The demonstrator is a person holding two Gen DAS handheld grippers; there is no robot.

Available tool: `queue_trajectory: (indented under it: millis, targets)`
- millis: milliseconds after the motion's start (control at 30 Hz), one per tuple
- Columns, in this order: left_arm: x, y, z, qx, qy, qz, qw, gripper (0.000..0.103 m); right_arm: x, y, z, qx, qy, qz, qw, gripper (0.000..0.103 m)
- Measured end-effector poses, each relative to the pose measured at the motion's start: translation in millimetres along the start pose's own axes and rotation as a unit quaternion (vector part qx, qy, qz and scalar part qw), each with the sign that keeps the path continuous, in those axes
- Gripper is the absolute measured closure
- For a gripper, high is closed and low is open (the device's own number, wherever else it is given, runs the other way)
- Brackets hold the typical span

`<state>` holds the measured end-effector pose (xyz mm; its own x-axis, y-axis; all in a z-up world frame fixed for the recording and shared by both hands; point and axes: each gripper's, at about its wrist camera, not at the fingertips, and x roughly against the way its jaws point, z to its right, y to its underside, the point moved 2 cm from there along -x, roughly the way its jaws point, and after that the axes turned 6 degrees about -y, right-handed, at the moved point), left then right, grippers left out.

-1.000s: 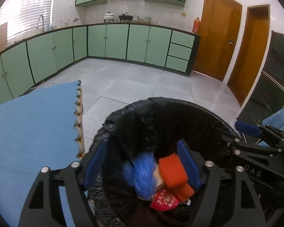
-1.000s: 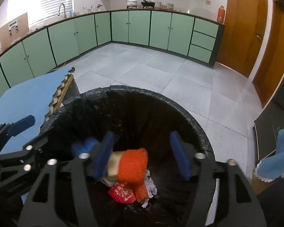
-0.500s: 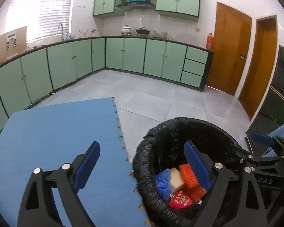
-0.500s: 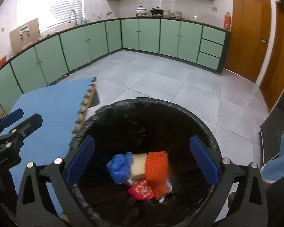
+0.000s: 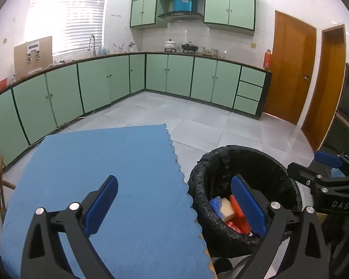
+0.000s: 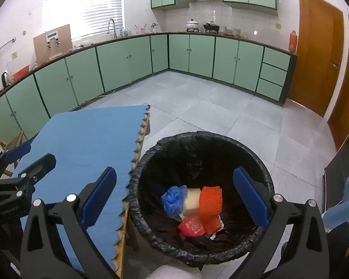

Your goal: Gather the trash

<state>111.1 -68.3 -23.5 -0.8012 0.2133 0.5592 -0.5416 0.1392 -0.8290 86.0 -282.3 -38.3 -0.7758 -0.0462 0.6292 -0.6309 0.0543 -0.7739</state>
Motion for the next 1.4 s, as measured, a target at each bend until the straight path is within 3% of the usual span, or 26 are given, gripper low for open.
queue_trajectory:
  millis: [567,1400]
  targets:
    - [61,0,-16,0.01,-0.015,0.029,0.9994,0.006,44,-4,-28,0.014,-0.017,0.022,0.999,0.005]
    - [82,-2,-24,0.012,-0.025,0.045,0.9986,0.006,52,-5,-40,0.021,-0.024,0.03,0.999,0.005]
